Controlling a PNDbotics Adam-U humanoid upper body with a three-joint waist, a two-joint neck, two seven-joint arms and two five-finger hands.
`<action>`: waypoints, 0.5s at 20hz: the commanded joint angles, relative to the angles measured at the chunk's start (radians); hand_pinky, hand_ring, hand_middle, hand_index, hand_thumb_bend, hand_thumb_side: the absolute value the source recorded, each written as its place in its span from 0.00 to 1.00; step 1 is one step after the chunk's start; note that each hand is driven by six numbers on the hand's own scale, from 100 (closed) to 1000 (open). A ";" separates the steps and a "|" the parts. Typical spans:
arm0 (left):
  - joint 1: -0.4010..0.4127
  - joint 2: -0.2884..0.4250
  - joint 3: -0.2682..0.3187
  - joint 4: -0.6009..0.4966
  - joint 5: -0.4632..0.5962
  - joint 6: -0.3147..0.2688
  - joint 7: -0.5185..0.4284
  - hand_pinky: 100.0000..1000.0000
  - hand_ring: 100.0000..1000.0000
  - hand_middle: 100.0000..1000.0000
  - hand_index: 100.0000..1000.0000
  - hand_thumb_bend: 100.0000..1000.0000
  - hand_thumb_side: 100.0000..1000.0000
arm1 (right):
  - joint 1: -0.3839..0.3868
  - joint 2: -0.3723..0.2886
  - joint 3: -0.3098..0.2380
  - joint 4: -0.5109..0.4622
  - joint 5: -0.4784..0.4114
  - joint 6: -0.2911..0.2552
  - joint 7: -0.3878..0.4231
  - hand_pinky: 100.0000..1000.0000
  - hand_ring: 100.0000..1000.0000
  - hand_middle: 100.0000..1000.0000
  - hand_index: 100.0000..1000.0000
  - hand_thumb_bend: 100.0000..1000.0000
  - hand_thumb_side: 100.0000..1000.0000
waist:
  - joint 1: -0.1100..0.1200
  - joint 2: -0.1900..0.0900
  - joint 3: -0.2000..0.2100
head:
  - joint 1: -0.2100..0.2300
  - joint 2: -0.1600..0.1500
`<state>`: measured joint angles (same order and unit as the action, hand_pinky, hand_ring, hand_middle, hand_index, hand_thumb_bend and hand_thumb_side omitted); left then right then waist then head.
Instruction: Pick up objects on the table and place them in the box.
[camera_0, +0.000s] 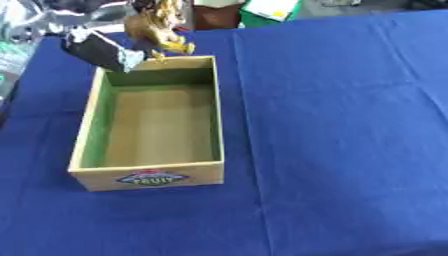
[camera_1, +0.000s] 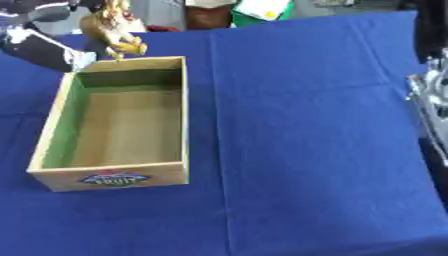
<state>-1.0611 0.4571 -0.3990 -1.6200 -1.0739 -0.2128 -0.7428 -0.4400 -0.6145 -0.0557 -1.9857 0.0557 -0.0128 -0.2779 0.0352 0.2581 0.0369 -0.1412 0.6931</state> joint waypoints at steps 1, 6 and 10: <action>-0.011 0.024 -0.038 -0.012 0.028 0.001 -0.028 0.25 0.54 0.60 0.63 0.00 0.44 | -0.015 -0.020 -0.009 -0.014 -0.006 -0.001 -0.003 0.85 0.77 0.89 0.93 0.00 1.00 | -0.001 -0.018 0.001 | -0.003 0.003; 0.009 0.036 -0.102 -0.037 0.014 0.013 -0.032 0.24 0.54 0.60 0.63 0.00 0.44 | -0.018 -0.023 -0.009 -0.014 -0.004 -0.001 -0.003 0.85 0.77 0.89 0.93 0.00 1.00 | 0.001 -0.012 0.002 | -0.003 0.007; 0.031 0.025 -0.139 -0.030 -0.015 0.020 -0.029 0.24 0.53 0.59 0.63 0.00 0.46 | -0.021 -0.021 -0.007 -0.014 -0.003 -0.002 0.000 0.85 0.77 0.89 0.93 0.00 1.00 | 0.001 -0.005 0.001 | 0.004 0.008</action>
<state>-1.0152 0.4668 -0.5369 -1.6388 -1.0794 -0.1983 -0.7746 -0.4483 -0.6145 -0.0553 -1.9857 0.0554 -0.0132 -0.2777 0.0381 0.2702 0.0376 -0.1406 0.6937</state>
